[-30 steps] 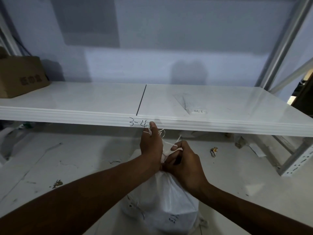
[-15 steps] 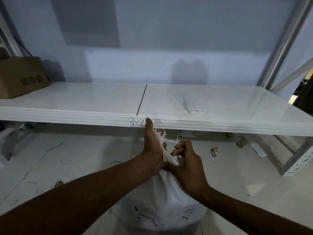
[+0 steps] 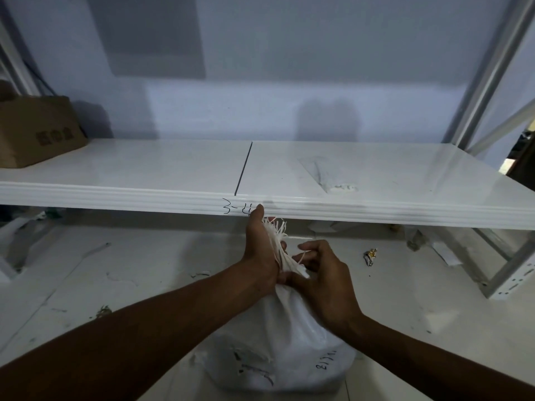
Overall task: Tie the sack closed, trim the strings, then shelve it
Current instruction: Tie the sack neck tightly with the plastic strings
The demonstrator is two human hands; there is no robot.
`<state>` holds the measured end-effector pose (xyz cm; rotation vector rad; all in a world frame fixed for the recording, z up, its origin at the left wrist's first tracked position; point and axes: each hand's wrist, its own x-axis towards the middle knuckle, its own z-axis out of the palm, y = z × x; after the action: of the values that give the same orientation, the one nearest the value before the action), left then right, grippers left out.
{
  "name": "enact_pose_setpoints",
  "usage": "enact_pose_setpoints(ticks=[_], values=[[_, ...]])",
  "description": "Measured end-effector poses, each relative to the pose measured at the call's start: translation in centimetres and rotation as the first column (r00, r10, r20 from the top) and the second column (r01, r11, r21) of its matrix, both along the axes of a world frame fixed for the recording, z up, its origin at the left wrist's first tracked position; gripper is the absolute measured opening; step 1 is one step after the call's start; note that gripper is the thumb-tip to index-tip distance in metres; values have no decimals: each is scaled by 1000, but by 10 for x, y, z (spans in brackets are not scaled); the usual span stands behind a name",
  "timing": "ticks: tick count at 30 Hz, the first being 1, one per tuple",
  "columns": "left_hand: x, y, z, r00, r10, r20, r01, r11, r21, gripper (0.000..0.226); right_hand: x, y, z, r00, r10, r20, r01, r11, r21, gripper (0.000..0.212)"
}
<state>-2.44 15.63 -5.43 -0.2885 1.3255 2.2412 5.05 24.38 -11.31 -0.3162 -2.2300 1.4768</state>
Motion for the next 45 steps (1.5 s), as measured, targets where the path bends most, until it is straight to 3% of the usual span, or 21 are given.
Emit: enact_pose_setpoints(ticks=[7, 12, 14, 16, 19, 23, 26, 30, 34, 36, 42, 45], values=[[2, 1, 2, 999, 23, -47, -22, 999, 25, 39, 3, 0, 1, 999, 37, -33, -32, 989, 142, 42], [3, 1, 12, 999, 38, -13, -38, 999, 24, 67, 6, -6, -8, 995, 91, -50, -70, 943, 324, 34], [2, 2, 9, 997, 71, -42, -70, 997, 35, 59, 6, -8, -8, 990, 127, -66, -97, 934, 344, 32], [-1, 2, 5, 996, 82, -47, -79, 995, 65, 37, 6, -8, -1, 989, 118, -93, -74, 919, 387, 31], [0, 3, 3, 998, 42, -54, -38, 997, 66, 41, 4, -4, 4, 989, 65, -135, -7, 919, 394, 29], [3, 2, 2, 999, 27, -40, -26, 999, 34, 40, 3, 0, 6, 1000, -18, -5, 19, 989, 144, 52], [0, 3, -2, 994, 75, -74, -74, 997, 8, 37, 1, 1, 6, 995, -101, -20, 101, 993, 52, 66], [-1, 4, -1, 991, 96, -90, -95, 995, 13, 36, -2, 0, 7, 988, -151, -44, 152, 988, 32, 76], [-2, 4, 0, 990, 105, -92, -103, 994, 22, 36, -4, -1, 10, 978, -199, -66, 205, 974, 92, 101], [-3, 5, -1, 989, 117, -95, -115, 993, 31, 35, -3, -1, 11, 971, -226, -77, 234, 965, 121, 91], [-7, 7, -7, 989, 115, -89, -114, 993, 18, 36, -1, -4, 10, 985, -170, -42, 174, 965, 195, 30], [-8, 6, -7, 994, 93, -66, -92, 996, 21, 38, -1, -4, 10, 988, -145, -49, 153, 961, 233, 26]])
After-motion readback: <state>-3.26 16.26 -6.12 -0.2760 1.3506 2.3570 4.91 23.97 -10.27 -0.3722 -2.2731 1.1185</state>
